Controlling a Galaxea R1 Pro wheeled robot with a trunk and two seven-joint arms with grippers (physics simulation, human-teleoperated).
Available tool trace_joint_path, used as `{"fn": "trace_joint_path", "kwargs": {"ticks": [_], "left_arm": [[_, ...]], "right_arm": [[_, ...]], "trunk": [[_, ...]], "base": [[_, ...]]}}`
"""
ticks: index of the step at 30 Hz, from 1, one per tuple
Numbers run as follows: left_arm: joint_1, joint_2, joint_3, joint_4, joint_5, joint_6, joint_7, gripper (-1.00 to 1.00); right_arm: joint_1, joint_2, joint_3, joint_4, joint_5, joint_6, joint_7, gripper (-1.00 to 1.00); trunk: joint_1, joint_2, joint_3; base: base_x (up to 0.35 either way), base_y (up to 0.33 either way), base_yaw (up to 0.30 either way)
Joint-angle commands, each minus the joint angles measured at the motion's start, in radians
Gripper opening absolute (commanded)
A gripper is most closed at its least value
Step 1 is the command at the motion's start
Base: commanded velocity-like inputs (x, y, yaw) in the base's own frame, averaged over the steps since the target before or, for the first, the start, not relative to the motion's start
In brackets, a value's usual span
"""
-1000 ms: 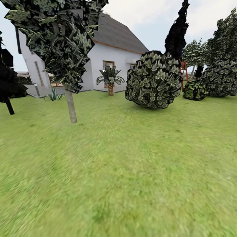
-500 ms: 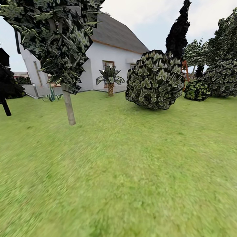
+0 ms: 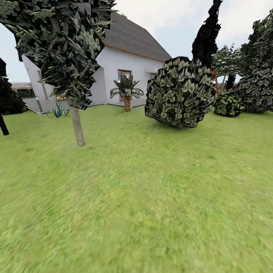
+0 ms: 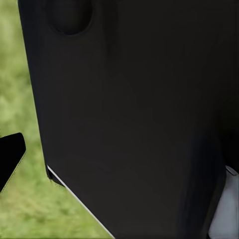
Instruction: Take the three Easter eggs out of the wicker basket on the lawn in the garden, then place them on the lawn next to a single tree (choose any tree) so that all three eggs are next to the same tree and none are left in the basket.
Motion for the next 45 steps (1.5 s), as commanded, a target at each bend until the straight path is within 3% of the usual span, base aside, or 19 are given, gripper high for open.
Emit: {"fn": "trace_joint_path", "kwargs": {"ticks": [1, 45], "left_arm": [[0.001, 0.000, 0.000, -0.002, -0.001, -0.001, 0.001, 1.00], [0.000, -0.002, -0.001, -0.002, -0.002, -0.001, 0.001, 1.00]], "right_arm": [[-0.001, 0.000, 0.000, 0.002, 0.007, -0.001, 0.000, 1.00], [-0.001, 0.000, 0.000, 0.001, 0.009, -0.002, -0.001, 1.00]], "trunk": [[0.001, 0.000, -0.001], [0.001, 0.000, -0.001]], "base": [[0.333, 0.000, 0.000], [0.334, 0.000, 0.000]]}}
